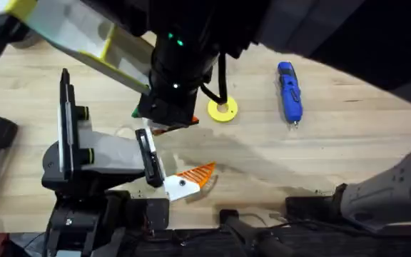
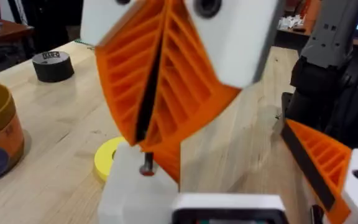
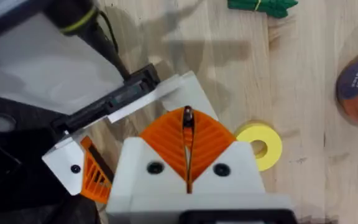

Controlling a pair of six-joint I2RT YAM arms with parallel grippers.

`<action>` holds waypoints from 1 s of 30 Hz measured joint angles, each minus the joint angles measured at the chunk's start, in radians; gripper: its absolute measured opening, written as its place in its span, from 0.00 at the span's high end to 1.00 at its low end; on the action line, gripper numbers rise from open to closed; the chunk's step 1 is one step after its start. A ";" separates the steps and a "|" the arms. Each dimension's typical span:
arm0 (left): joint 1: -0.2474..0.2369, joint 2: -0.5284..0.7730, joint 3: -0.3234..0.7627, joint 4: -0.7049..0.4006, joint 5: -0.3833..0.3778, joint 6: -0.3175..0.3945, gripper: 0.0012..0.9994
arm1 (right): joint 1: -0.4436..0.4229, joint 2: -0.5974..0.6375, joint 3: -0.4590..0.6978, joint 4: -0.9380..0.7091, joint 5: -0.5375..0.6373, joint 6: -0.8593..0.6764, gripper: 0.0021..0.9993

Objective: Pick up the gripper from the table and insert it into the empty holder that is missing its gripper. Then pick up a screw, insert it into the mounting hole, and use the screwdriver to tighten it. Finally, clean up the table by picking up the vegetable and placing it into the bucket.

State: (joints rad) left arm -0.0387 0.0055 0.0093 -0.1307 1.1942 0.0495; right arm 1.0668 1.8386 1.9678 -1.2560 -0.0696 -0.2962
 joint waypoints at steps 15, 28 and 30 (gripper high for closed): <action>0.000 0.000 0.000 0.000 0.000 0.000 0.01 | 0.000 0.035 0.000 0.001 -0.003 0.000 1.00; 0.000 0.000 0.000 0.000 0.000 0.000 0.01 | 0.003 0.036 0.000 0.001 -0.003 0.000 1.00; 0.000 0.000 0.000 0.000 0.000 0.000 0.01 | 0.003 0.035 -0.002 0.002 -0.003 0.000 1.00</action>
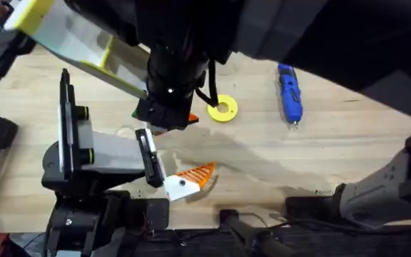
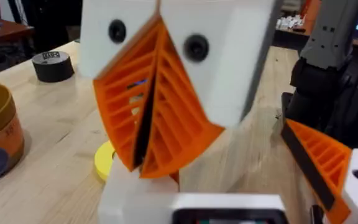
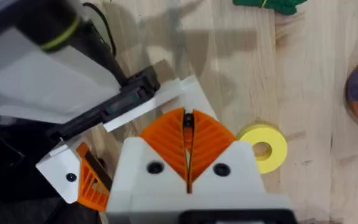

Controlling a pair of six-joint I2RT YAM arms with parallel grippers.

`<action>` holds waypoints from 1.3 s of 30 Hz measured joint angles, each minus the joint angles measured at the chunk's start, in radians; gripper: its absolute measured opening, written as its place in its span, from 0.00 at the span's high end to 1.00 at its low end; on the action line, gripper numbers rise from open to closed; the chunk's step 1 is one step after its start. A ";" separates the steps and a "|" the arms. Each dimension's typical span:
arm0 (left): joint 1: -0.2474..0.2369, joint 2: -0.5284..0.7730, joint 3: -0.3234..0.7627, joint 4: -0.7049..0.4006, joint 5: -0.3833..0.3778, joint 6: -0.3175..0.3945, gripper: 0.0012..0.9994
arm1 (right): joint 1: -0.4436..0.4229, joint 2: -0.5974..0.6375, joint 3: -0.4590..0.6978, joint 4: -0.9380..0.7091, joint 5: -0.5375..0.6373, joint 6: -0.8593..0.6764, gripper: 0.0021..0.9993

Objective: Pick up the gripper from the table and insert it into the empty holder that is missing its gripper. Then pick up a screw, insert it into the mounting hole, and use the screwdriver to tighten it. Finally, clean up the table by picking up the vegetable and placing it into the bucket.

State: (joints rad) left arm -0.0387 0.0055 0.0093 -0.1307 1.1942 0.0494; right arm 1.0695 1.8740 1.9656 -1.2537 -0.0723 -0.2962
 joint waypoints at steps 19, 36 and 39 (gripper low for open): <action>0.000 0.000 0.000 -0.001 0.003 -0.016 0.01 | 0.000 0.000 -0.020 0.015 0.000 0.000 1.00; 0.000 0.000 0.000 -0.002 0.010 -0.012 0.01 | -0.017 -0.003 -0.026 0.013 0.023 0.003 0.00; 0.000 0.000 0.000 -0.002 0.010 -0.012 0.01 | -0.017 -0.003 -0.026 0.013 0.023 0.003 0.00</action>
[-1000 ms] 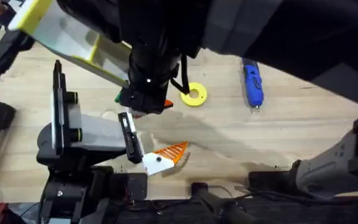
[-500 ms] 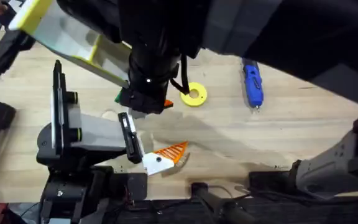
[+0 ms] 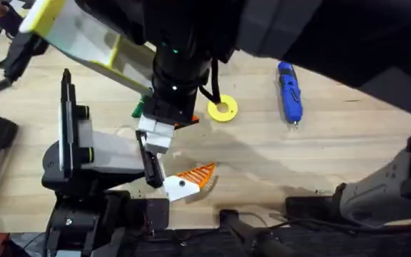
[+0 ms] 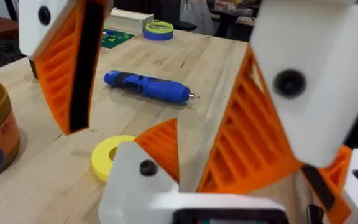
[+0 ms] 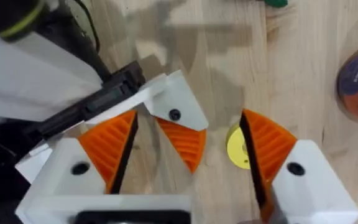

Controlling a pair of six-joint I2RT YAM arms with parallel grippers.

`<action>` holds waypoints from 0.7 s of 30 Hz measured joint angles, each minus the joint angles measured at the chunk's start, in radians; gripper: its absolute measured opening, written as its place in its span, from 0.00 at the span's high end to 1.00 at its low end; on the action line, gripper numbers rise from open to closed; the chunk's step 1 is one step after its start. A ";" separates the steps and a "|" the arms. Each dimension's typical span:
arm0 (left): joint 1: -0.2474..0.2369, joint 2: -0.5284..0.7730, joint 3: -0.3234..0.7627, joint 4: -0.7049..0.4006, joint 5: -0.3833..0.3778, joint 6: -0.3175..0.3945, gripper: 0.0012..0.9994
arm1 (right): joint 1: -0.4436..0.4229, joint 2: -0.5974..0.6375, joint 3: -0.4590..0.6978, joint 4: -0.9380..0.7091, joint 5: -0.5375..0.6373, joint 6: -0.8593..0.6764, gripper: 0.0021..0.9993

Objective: Pick up the gripper from the table and insert it into the empty holder that is missing its gripper. Then pick up a screw, insert it into the mounting hole, and use the screwdriver to tighten it. Finally, clean up the table by picking up the vegetable and placing it into the bucket.

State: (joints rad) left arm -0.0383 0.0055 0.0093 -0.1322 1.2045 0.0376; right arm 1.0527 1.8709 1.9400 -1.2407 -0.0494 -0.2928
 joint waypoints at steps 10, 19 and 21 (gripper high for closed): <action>0.000 0.000 0.000 0.000 0.003 0.005 0.01 | 0.000 -0.008 -0.005 0.002 0.000 0.000 0.00; 0.000 0.000 0.000 0.000 0.004 0.008 0.01 | -0.028 -0.058 -0.012 0.013 -0.019 0.004 0.00; 0.000 0.000 0.000 0.000 0.004 0.008 0.01 | -0.038 -0.075 -0.012 0.014 -0.019 0.005 0.00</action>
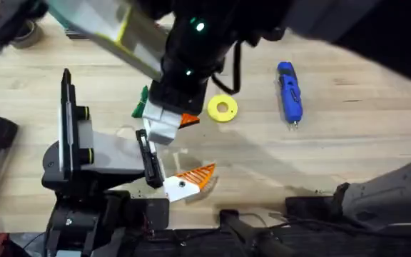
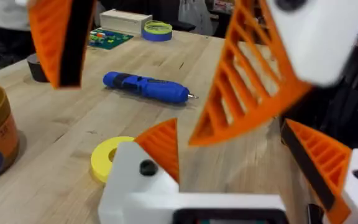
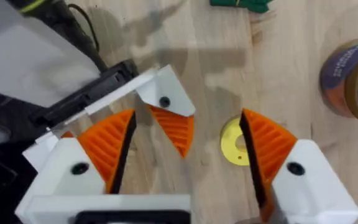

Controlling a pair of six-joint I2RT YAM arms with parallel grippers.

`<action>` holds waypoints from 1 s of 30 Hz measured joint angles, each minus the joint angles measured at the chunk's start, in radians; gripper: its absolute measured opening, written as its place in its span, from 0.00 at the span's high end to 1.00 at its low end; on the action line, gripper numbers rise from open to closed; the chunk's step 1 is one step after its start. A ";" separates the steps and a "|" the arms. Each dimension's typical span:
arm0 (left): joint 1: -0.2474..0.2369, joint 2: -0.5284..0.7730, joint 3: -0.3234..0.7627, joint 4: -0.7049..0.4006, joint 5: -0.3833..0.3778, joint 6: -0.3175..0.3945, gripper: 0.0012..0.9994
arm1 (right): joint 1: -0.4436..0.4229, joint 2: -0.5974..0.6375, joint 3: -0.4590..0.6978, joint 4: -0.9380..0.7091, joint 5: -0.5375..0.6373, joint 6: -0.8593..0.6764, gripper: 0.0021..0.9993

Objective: Pick up the gripper from the table and insert it into the empty holder that is missing its gripper. Then pick up a screw, insert it into the mounting hole, and use the screwdriver to tighten it. Finally, clean up the table by picking up the vegetable and placing it into the bucket.

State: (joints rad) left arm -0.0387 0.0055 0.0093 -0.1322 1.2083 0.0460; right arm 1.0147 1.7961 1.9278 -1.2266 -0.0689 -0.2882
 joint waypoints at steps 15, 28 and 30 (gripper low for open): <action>0.000 0.000 0.000 0.000 0.000 0.000 0.01 | -0.129 -0.172 -0.112 0.122 -0.034 0.000 0.00; 0.000 0.000 0.000 0.000 0.000 0.000 0.01 | -0.409 -0.480 -0.521 0.292 -0.410 -0.116 0.00; 0.000 0.000 0.000 0.000 0.000 0.000 0.01 | -0.451 -0.511 -0.568 0.293 -0.482 -0.168 0.00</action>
State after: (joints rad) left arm -0.0387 0.0052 0.0093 -0.1322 1.2083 0.0463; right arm 0.5640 1.2847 1.3598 -0.9340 -0.5512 -0.4559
